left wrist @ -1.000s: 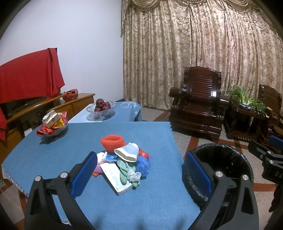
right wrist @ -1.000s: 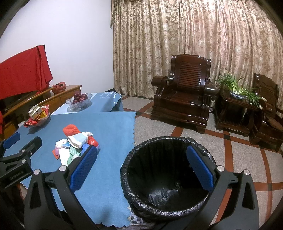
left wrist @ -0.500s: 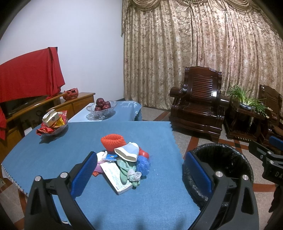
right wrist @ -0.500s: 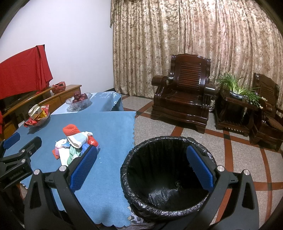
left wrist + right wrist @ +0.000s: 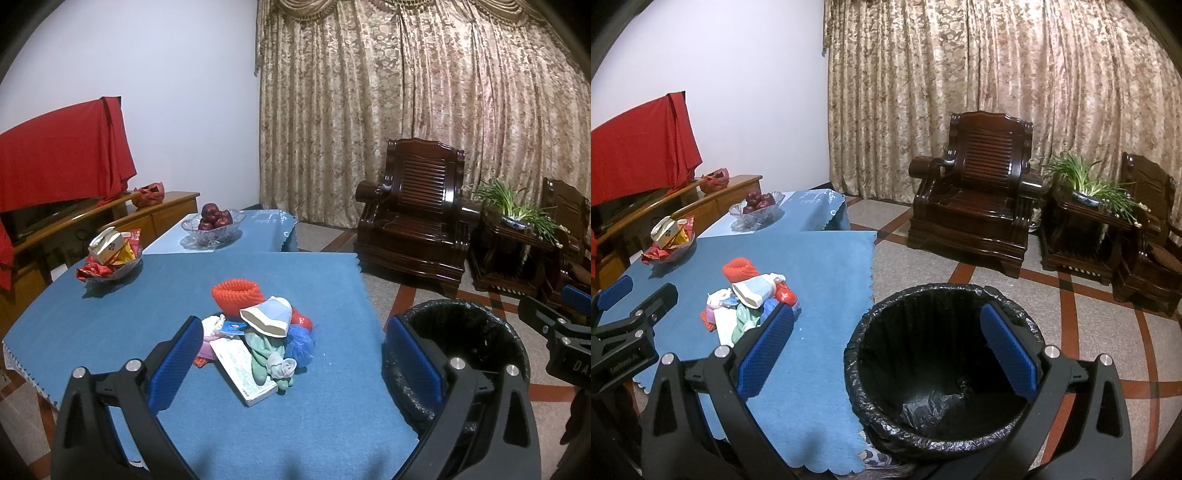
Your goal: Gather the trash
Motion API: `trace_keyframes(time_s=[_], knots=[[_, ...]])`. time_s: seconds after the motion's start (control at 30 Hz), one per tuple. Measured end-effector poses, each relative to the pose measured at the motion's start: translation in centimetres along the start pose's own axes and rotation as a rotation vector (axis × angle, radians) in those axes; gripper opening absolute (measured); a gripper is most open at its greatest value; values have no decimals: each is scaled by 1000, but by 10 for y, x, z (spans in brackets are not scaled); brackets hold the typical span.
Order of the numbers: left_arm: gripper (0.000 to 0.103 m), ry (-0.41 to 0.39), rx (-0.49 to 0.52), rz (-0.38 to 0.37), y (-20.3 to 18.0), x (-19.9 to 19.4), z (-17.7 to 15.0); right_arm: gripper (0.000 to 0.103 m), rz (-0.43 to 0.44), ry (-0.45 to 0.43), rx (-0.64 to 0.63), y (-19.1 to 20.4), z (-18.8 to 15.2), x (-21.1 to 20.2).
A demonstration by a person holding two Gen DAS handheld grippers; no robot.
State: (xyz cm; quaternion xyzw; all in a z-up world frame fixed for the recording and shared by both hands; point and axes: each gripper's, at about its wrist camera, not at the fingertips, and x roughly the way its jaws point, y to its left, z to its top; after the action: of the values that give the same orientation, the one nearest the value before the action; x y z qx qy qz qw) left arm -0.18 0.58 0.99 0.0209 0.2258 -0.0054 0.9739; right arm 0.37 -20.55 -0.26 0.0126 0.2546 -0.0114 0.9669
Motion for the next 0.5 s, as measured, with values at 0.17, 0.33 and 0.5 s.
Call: trace_keyframes(time_s=[0.17, 0.33, 0.5], knots=[[97, 2, -2, 0, 1, 2, 1, 98, 1, 2, -1, -1, -3, 1], [97, 6, -8, 2, 5, 1, -12, 98, 1, 5, -1, 3, -6, 5], [97, 9, -19, 18, 10, 9, -17, 98, 12, 14, -2, 25, -16, 25]])
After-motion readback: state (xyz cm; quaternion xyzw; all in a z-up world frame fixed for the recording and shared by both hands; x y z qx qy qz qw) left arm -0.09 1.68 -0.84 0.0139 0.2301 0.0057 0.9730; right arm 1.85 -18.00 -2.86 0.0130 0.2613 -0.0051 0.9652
